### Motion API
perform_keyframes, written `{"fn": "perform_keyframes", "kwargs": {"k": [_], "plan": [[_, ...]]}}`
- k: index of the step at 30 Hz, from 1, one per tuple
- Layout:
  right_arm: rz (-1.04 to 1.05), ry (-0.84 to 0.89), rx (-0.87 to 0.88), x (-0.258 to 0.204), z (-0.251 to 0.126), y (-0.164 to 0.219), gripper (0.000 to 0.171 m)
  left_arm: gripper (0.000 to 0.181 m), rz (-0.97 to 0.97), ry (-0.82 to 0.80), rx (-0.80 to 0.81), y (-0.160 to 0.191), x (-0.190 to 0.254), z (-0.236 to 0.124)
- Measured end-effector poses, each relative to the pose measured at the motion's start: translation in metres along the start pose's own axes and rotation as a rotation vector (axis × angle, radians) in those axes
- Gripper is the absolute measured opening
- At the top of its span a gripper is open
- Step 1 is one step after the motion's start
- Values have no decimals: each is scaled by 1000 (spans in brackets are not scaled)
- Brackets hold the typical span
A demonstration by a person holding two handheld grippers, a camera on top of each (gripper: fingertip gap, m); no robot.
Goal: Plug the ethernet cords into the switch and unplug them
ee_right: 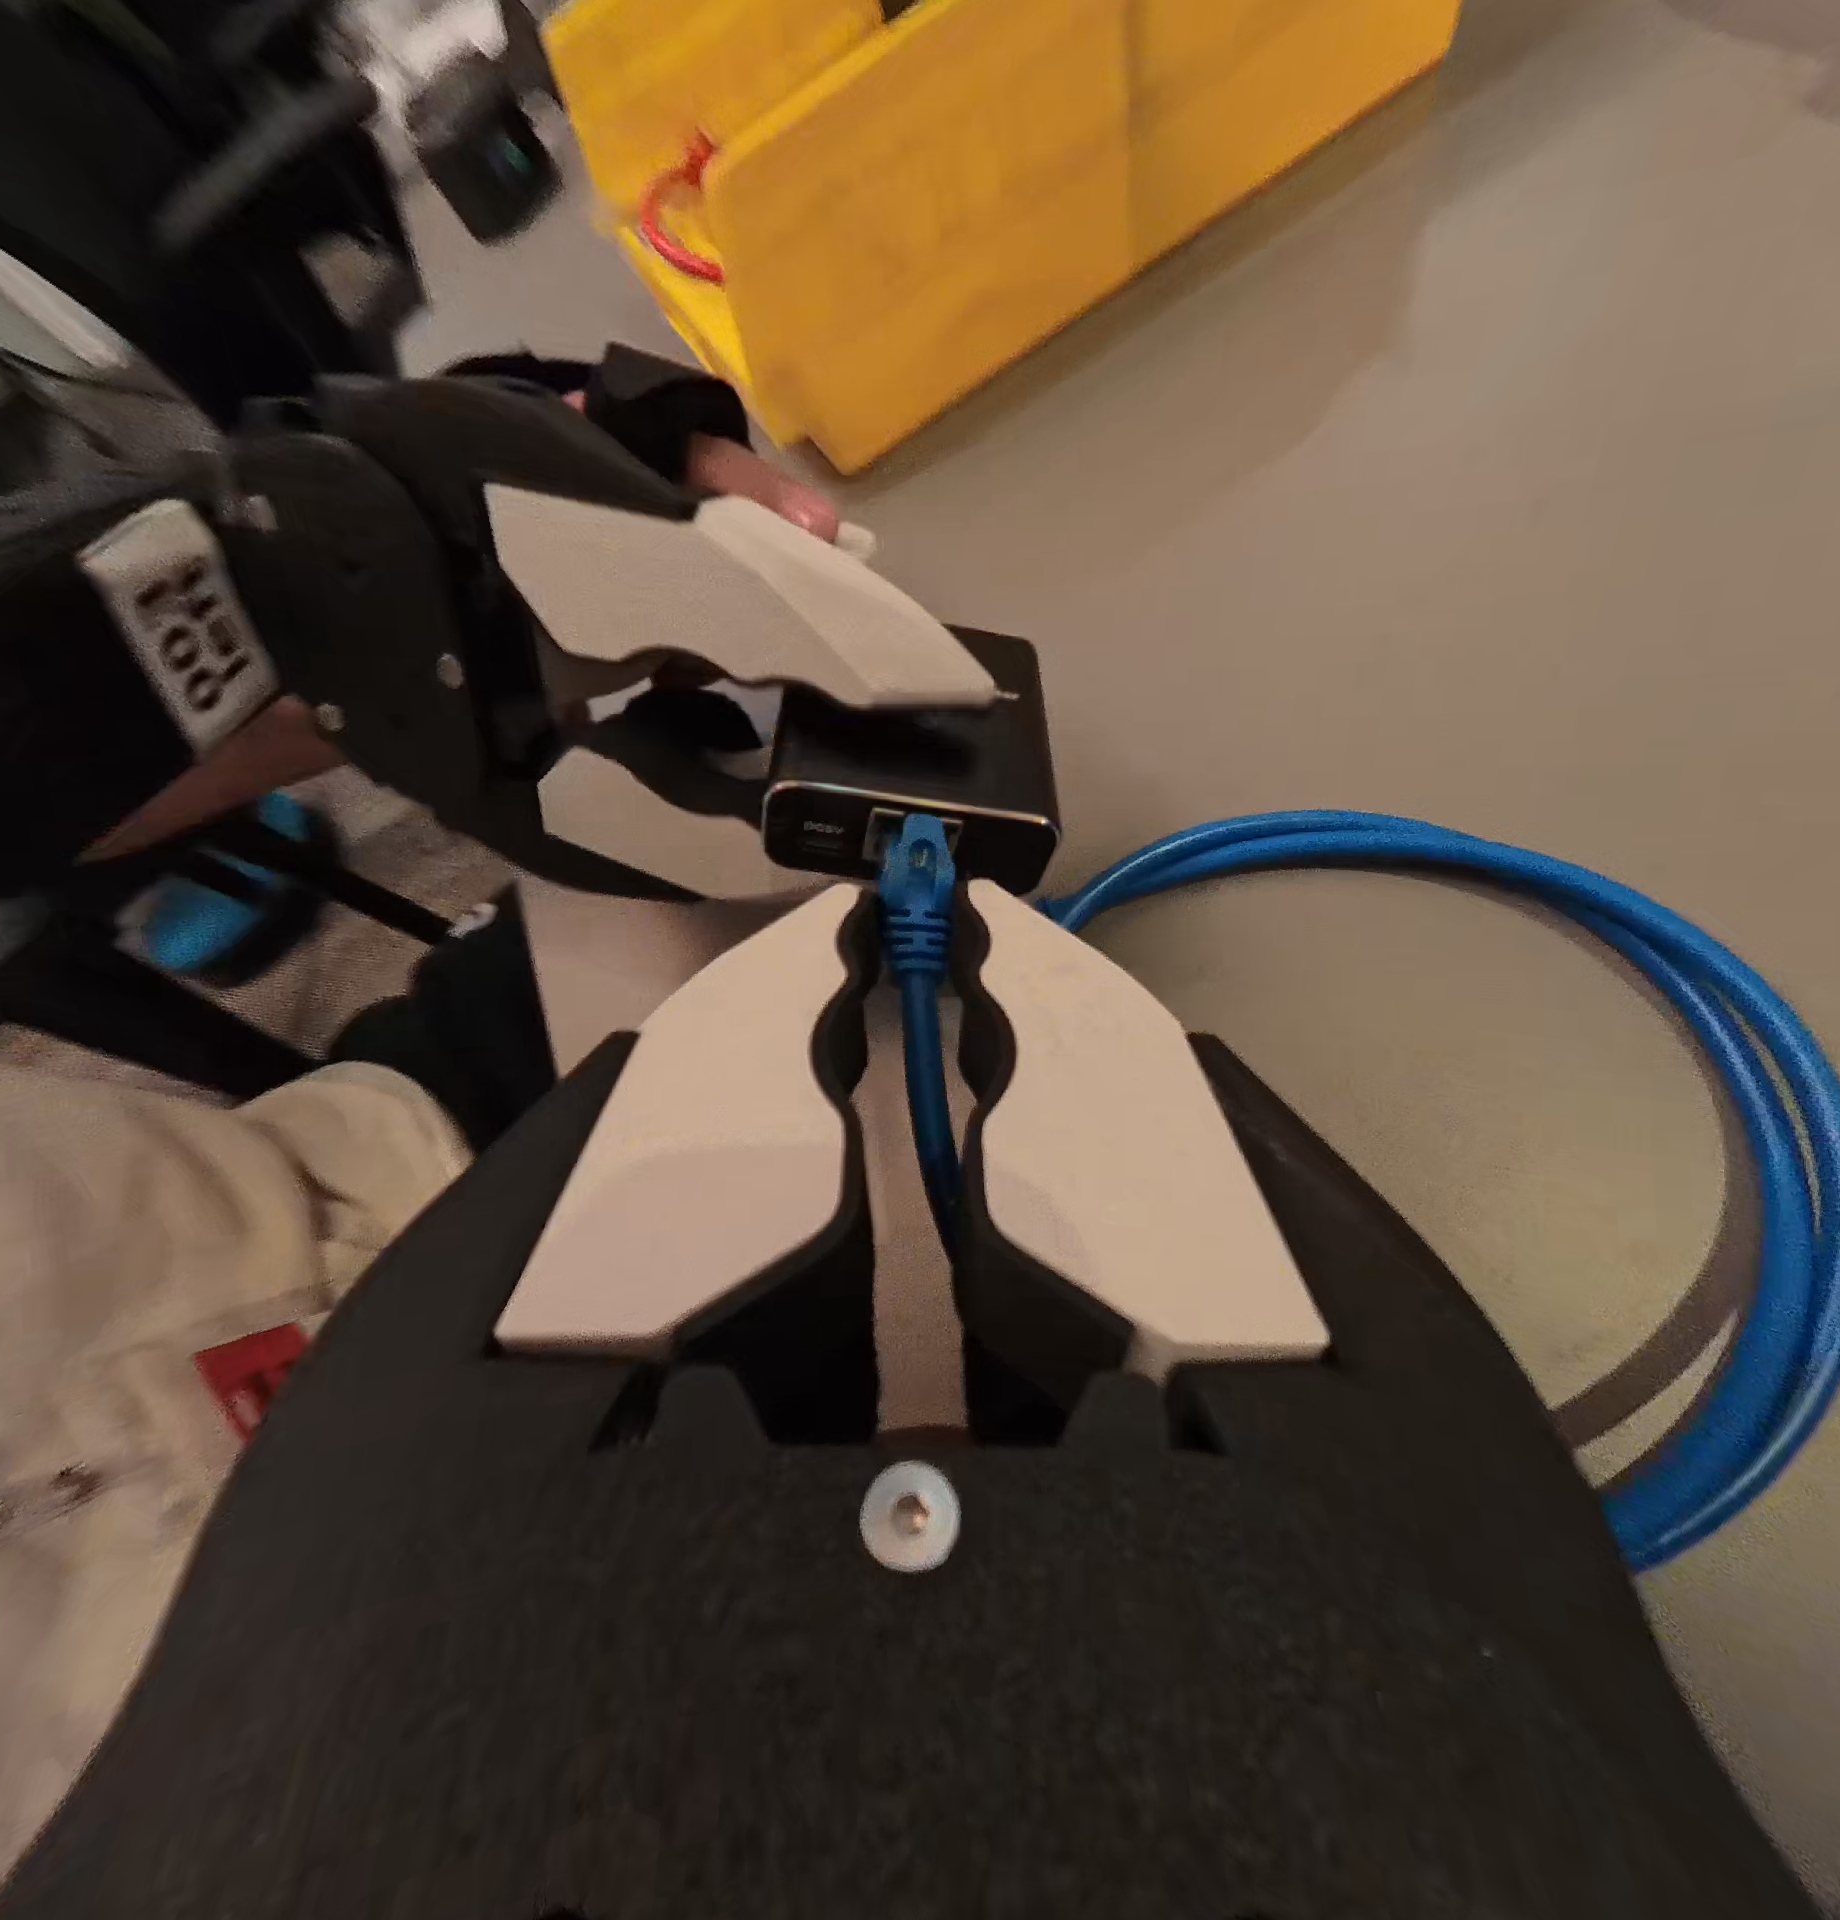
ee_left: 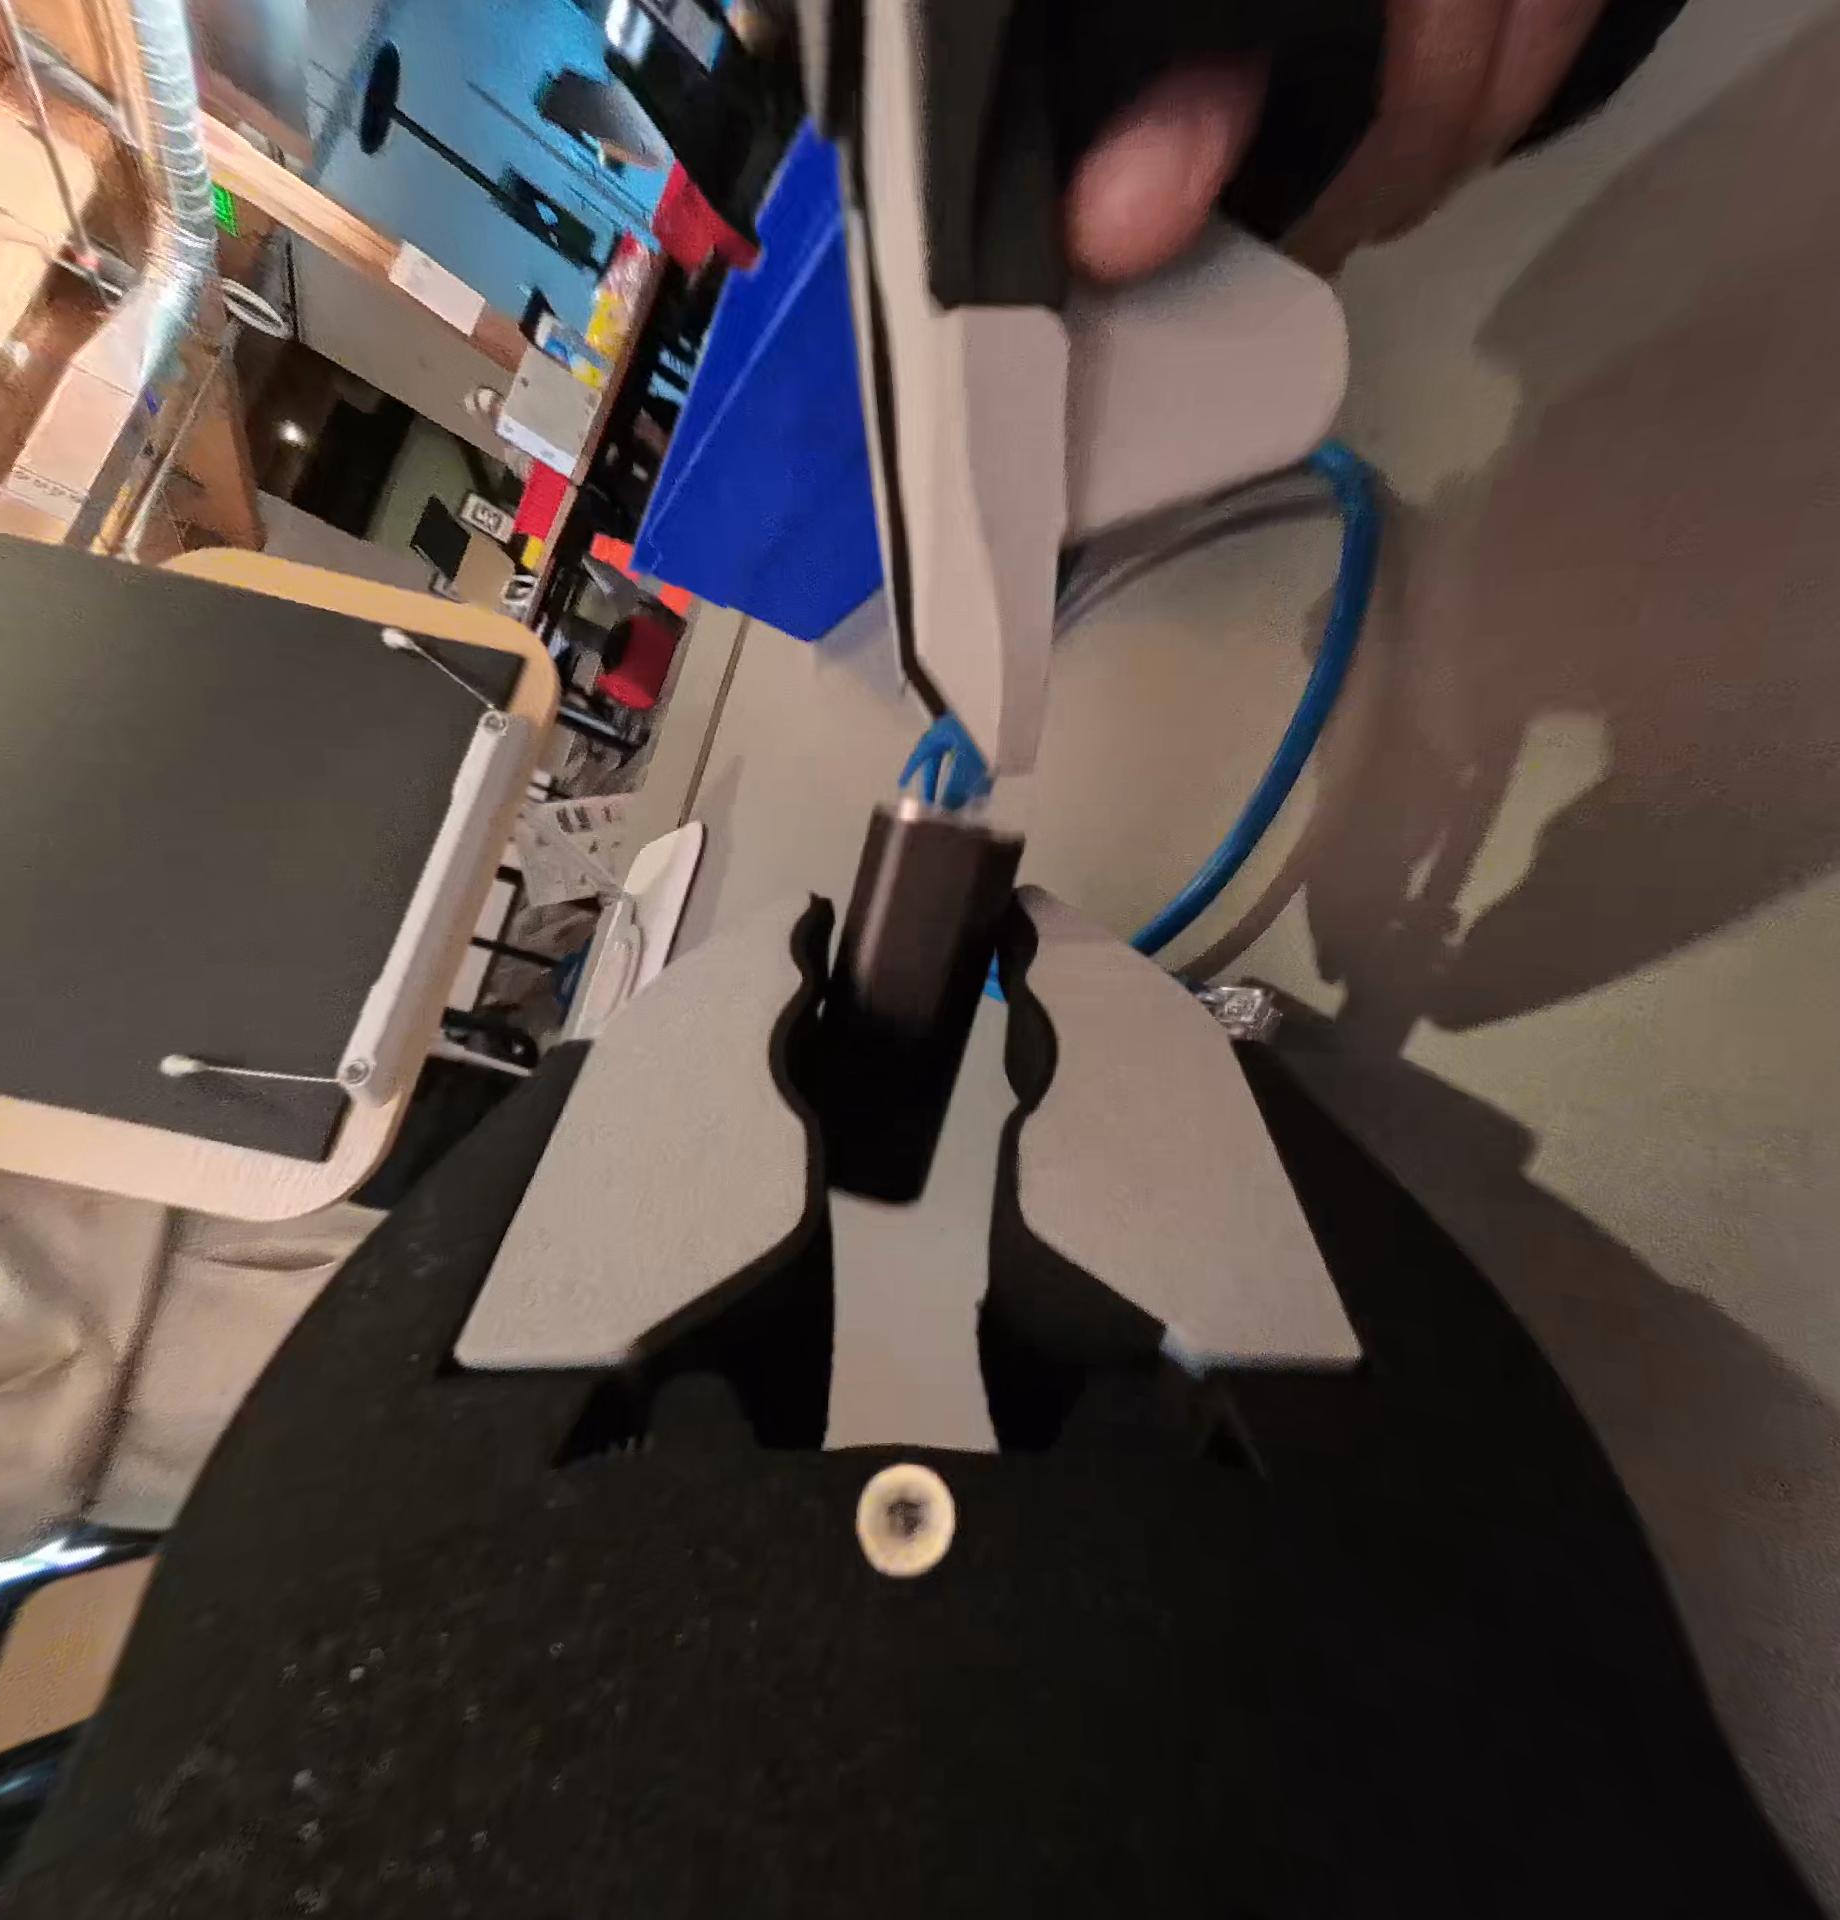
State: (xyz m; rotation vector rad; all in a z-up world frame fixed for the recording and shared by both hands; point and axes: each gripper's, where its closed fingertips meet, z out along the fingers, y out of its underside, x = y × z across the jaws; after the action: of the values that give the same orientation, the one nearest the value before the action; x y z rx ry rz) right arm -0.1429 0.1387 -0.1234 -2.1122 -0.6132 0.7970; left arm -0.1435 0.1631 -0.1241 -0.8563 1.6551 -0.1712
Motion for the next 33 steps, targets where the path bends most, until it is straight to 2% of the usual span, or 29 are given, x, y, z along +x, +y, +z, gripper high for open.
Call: {"fn": "perform_keyframes", "kwargs": {"k": [6,10,14,16,20,23,25,29,30,33], "plan": [[94,-383,147,-26,-30,-8,12,35,-330,64,202,-8,-16,-29],[166,-676,249,-50,-46,-23,12,38,-603,221,453,-47,-21,-44],[249,-909,267,-62,-51,-31,12,35,-724,281,613,-73,-35,-58],[276,-940,308,-60,-51,-37,13,31,-770,288,643,-74,-38,-60],[280,-919,326,-60,-48,-40,15,26,-793,325,681,-77,-42,-67],[194,-751,337,-50,-43,-42,32,26,-681,319,629,-75,-40,-67],[68,-594,375,-46,-47,-49,39,26,-605,324,601,-74,-37,-68],[-275,-287,288,-50,-60,-49,28,25,-569,308,573,-70,-37,-69],[-342,-235,270,-53,-64,-51,40,25,-564,306,560,-68,-37,-68],[-542,-100,202,-60,-73,-54,46,25,-536,294,508,-60,-33,-60]]}}
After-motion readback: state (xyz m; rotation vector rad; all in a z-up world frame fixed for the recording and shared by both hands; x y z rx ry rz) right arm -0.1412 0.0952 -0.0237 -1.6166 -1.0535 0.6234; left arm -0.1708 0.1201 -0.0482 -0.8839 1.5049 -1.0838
